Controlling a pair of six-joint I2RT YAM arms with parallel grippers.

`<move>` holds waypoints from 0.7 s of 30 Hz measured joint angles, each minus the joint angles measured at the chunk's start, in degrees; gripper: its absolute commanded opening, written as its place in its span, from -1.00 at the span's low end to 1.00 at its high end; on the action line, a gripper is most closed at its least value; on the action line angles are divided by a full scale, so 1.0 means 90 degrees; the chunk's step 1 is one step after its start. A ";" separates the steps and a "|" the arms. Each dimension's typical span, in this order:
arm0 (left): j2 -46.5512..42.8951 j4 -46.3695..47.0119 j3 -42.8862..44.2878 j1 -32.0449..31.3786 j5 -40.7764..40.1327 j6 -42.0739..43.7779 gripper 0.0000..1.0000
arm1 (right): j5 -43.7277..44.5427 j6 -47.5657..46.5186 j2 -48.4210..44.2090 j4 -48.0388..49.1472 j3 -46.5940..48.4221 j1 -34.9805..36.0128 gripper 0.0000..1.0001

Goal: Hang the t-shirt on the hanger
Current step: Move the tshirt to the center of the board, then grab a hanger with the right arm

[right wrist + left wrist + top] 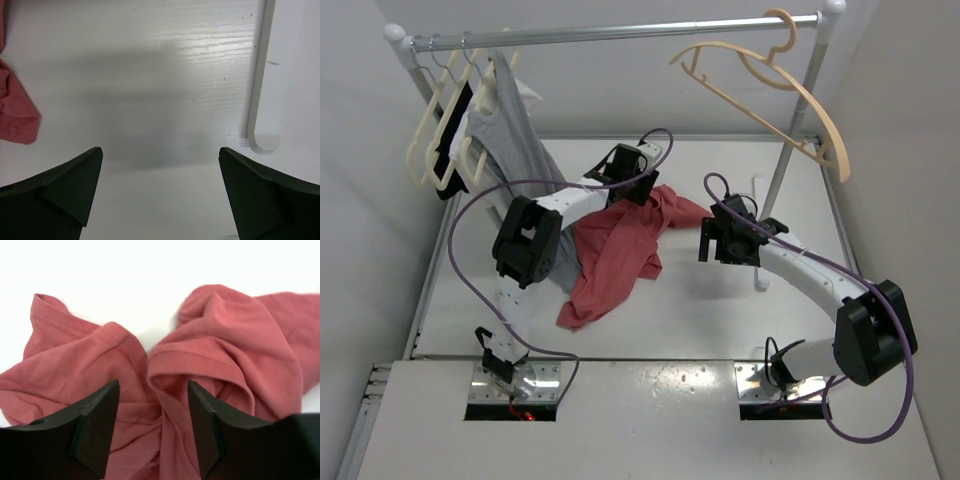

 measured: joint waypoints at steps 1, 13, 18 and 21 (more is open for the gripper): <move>0.0051 0.0015 0.0053 0.0012 -0.0019 -0.0041 0.14 | -0.0005 -0.0015 0.0000 -0.0005 0.0010 0.0000 1.00; 0.0559 -0.0126 0.0087 0.0158 0.0102 -0.0029 -0.96 | -0.0347 -0.1285 0.0005 -0.0172 0.0636 0.0056 0.92; 0.0500 -0.0124 -0.0039 0.0291 0.0478 0.0092 -1.00 | -0.1768 -0.2353 0.0007 -0.0651 0.1379 0.0061 0.79; 0.0233 -0.0248 -0.0253 0.0335 0.0716 0.0279 -1.00 | -0.2888 -0.2885 0.0158 -0.1207 0.2511 0.0073 0.73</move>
